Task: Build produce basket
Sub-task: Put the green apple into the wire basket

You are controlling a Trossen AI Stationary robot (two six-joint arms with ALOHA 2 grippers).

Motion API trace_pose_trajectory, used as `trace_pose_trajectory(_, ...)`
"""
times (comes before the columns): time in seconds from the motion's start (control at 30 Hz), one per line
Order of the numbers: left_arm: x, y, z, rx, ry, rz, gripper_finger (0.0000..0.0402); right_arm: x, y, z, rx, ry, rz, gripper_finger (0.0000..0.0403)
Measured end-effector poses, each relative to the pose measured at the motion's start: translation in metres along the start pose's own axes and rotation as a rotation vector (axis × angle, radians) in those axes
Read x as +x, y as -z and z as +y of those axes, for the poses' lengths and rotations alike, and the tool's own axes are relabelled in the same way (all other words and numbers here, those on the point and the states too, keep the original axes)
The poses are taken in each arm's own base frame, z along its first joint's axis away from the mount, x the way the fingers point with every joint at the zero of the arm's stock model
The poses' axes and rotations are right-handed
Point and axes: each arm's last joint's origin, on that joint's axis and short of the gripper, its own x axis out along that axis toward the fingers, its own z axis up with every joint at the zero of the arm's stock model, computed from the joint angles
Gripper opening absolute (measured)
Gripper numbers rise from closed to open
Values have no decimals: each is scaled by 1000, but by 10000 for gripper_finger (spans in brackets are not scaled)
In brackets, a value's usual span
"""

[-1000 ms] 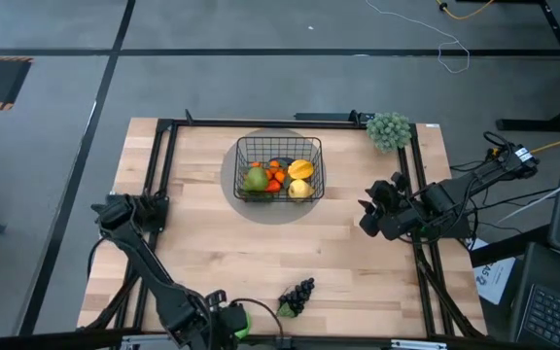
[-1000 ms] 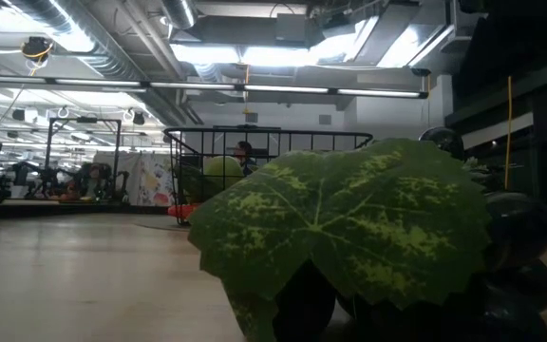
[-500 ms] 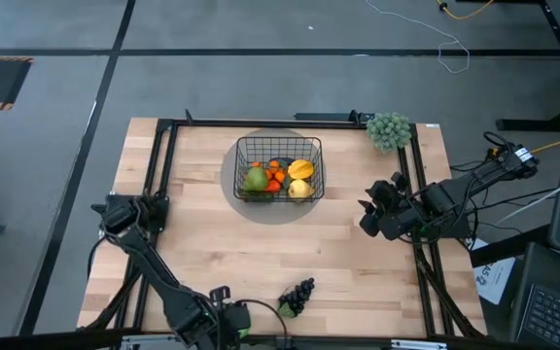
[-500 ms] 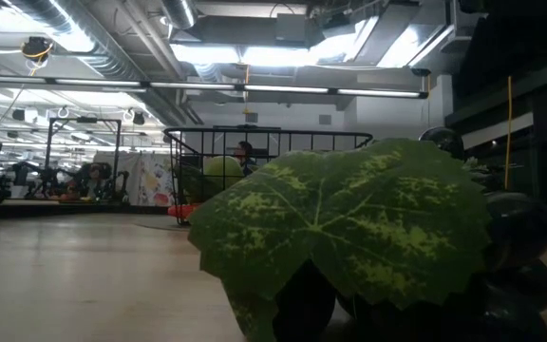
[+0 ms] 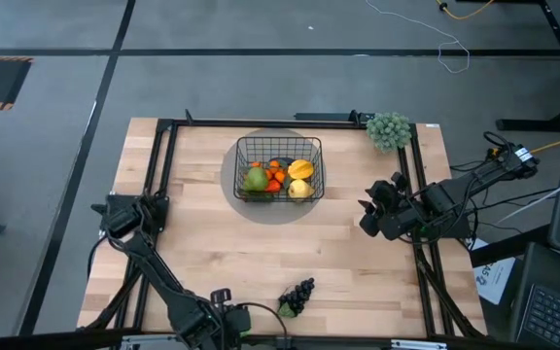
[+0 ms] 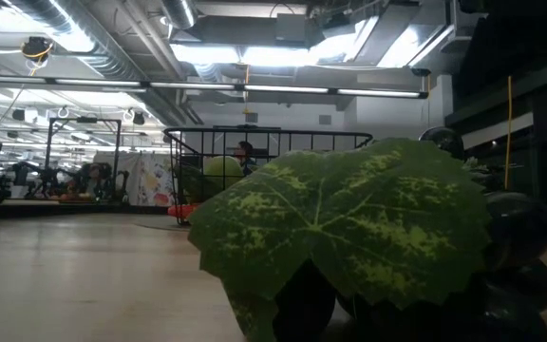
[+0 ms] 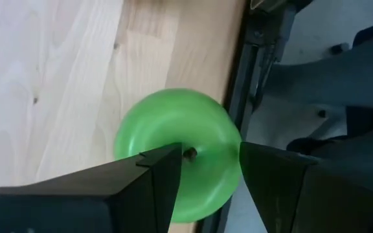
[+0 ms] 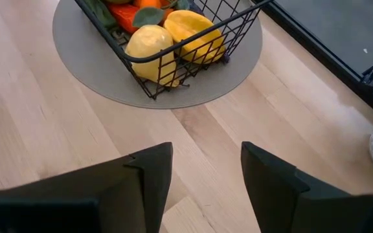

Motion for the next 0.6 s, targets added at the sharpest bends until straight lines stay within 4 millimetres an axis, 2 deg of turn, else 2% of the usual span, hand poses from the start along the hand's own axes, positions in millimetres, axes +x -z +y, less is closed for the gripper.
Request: trace_pose_trajectory(0.6,0,-1,1,-11,3,12,153,0,0,0,0,0,0,174)
